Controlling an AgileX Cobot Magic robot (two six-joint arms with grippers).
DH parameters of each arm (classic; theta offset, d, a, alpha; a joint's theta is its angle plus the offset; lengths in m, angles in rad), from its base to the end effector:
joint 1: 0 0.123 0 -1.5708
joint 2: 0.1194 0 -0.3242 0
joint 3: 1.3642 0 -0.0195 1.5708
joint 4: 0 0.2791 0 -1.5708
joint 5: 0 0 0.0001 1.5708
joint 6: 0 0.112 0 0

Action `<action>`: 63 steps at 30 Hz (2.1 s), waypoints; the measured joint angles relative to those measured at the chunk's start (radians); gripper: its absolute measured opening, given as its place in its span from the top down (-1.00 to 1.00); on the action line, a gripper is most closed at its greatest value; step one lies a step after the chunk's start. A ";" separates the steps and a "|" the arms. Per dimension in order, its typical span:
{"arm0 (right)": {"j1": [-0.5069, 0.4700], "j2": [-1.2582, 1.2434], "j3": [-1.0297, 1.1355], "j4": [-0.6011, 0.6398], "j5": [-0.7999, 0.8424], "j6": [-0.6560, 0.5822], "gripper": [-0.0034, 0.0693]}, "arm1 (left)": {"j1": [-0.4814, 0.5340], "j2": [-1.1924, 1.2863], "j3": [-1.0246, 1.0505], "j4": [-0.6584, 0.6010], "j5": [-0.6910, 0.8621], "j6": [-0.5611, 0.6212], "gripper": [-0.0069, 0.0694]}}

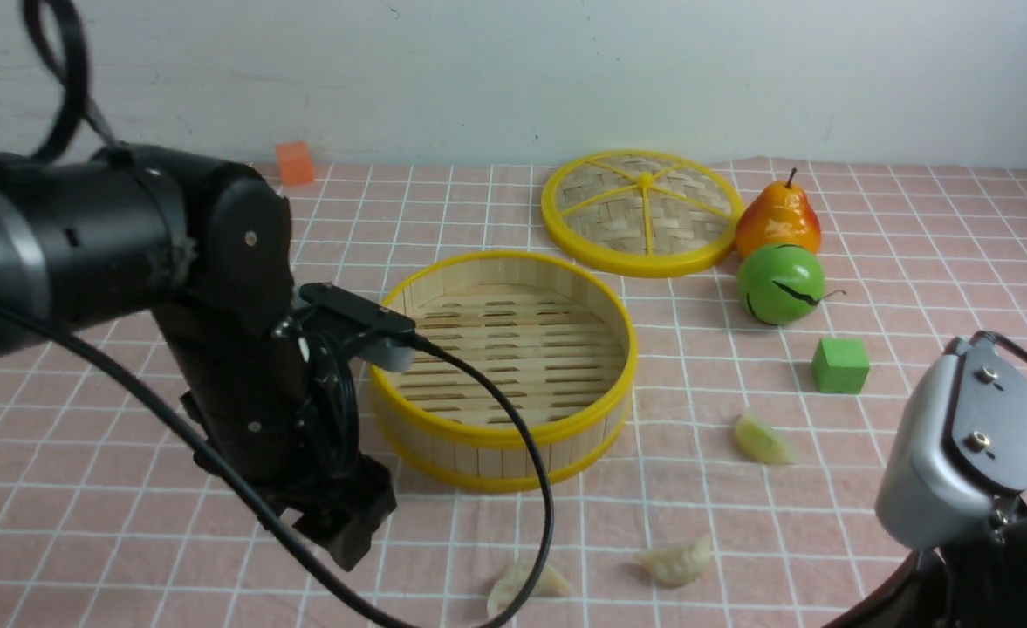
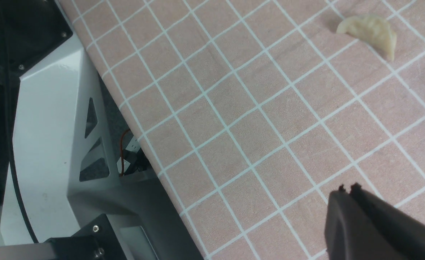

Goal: Put the dumplings into the steamer on the table with the pink tablecloth.
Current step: 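Reach for and grasp a dumpling on the table with the left gripper, then place the dumpling into the bamboo steamer basket with the left gripper, then reach for and grasp a dumpling on the table with the left gripper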

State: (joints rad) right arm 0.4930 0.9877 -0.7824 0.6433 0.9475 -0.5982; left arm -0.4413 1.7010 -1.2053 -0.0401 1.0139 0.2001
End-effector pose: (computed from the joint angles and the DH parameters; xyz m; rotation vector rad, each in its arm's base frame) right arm 0.1422 0.1383 0.3194 -1.0301 2.2971 0.7663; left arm 0.3243 -0.1574 0.2335 0.9183 2.8534 -0.0798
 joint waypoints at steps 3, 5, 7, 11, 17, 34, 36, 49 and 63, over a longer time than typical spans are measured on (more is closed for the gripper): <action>0.000 0.000 0.000 0.000 -0.010 0.000 0.89 | 0.000 0.059 0.000 0.091 -0.101 0.049 -0.67; 0.000 0.000 0.000 0.000 -0.012 0.000 0.88 | 0.000 0.087 0.000 0.127 -0.154 0.057 -0.63; 0.000 0.000 0.000 0.000 -0.013 0.000 0.88 | 0.000 0.105 0.000 0.142 -0.184 0.060 -0.60; 0.000 0.000 0.000 0.000 -0.013 0.000 0.87 | 0.000 0.187 -0.002 0.122 -0.258 0.051 -0.46; 0.000 0.000 0.000 0.005 -0.017 0.000 0.86 | -0.001 0.215 -0.018 0.071 -0.247 0.017 0.23; 0.000 0.001 0.002 0.005 -0.104 -0.004 0.81 | -0.078 0.289 -0.647 0.017 0.041 -0.298 0.30; 0.000 0.001 0.002 0.005 -0.100 -0.004 0.80 | -0.083 0.362 -0.706 0.024 0.045 -0.344 0.30; 0.000 0.001 0.002 0.005 0.002 -0.004 0.79 | -0.082 0.639 -0.917 0.057 0.016 -0.430 0.17; 0.000 0.001 0.002 -0.008 -0.023 -0.075 0.75 | -0.095 0.407 -0.846 -0.042 0.212 -0.331 -0.53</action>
State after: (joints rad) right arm 0.4930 0.9885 -0.7804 0.6357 0.9240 -0.6734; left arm -0.5359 2.1082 -2.0514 -0.0817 1.2256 -0.1310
